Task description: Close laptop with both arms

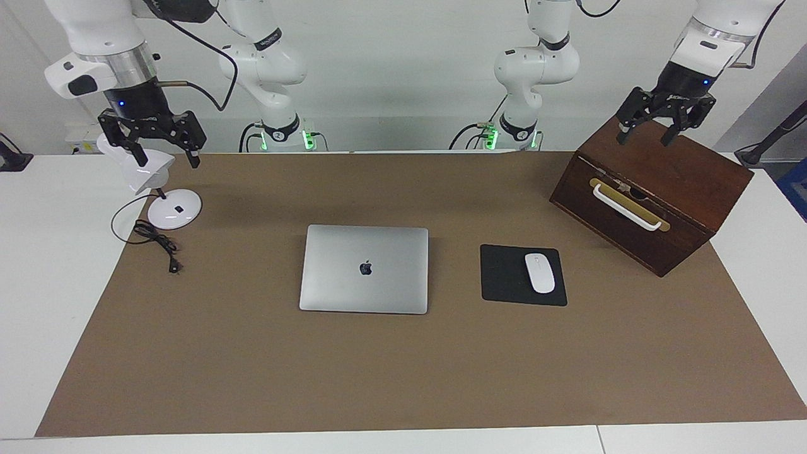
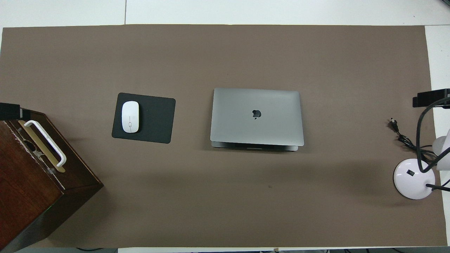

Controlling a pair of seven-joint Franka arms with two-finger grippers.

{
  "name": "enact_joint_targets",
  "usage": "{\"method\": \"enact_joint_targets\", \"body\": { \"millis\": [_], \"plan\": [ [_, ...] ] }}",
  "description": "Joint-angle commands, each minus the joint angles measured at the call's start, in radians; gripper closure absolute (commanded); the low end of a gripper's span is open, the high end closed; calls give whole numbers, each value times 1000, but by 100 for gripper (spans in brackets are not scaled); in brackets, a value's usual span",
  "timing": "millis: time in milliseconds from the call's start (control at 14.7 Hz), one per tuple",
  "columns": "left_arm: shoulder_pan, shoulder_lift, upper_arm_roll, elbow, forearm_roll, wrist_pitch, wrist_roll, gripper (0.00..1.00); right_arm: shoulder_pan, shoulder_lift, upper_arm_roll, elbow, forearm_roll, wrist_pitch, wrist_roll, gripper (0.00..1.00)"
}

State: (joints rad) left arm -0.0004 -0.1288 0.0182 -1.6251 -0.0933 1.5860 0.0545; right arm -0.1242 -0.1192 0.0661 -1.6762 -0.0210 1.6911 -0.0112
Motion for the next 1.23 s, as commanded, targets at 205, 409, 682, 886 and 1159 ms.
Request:
{"method": "enact_joint_targets", "body": {
  "millis": [205,409,682,886,1159],
  "plan": [
    [3,35,-11,-10,75,-60,4,0,-15,-17,4,-14,19,5,5,0],
    [7,32,-11,-22,75,-78,5,0,-17,-17,4,-14,19,5,5,0],
    [10,31,-12,-22,73,-87,5,0,-15,-17,4,-16,19,10,1,0],
    [11,28,-11,-32,73,-90,5,0,-15,-19,4,-20,18,12,0,0],
    [11,28,-11,-32,73,-89,5,0,-15,-19,4,-25,19,15,0,0]
  ]
}}
